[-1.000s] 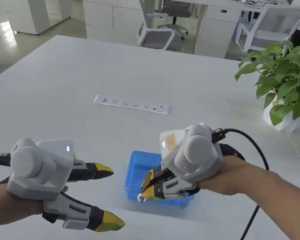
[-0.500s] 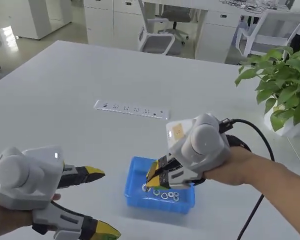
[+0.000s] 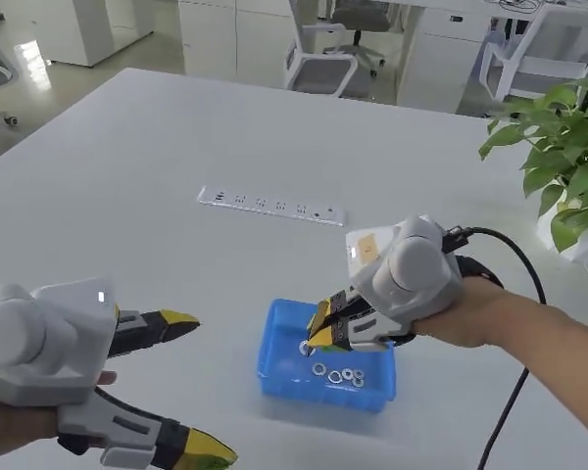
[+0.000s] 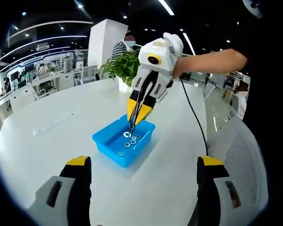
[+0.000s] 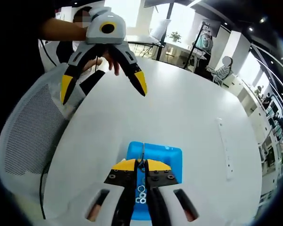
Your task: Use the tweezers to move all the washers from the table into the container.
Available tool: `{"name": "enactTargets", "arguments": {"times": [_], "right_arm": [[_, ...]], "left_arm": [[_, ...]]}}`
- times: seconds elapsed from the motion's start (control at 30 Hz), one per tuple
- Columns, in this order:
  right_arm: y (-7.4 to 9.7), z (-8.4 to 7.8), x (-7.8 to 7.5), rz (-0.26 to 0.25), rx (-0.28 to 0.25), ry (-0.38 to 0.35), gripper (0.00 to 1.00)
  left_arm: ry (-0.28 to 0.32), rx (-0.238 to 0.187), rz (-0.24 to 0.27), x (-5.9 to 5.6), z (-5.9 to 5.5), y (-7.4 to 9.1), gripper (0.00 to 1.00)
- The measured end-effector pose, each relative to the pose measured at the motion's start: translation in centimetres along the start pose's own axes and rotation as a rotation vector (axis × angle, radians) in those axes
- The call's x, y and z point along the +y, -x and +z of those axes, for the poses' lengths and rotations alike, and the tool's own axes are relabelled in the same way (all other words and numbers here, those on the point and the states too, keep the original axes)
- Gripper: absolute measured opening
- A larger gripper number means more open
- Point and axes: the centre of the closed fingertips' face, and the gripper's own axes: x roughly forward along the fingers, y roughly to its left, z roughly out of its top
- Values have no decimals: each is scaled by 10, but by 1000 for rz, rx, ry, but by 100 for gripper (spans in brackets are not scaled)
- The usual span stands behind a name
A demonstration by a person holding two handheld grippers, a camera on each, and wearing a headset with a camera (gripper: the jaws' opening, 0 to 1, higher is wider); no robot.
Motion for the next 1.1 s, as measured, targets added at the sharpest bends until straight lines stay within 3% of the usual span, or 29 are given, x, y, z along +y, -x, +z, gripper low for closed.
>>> {"name": "enactTargets", "arguments": {"times": [0.5,1.1], "right_arm": [[-29,-28,1,13,16,-25,6],[-42,-47,7,20,35,-60,7]], "left_arm": [[-10,12,7,4,-4,-2,99],[-12,27,-7,1,-8,-8,96]]}}
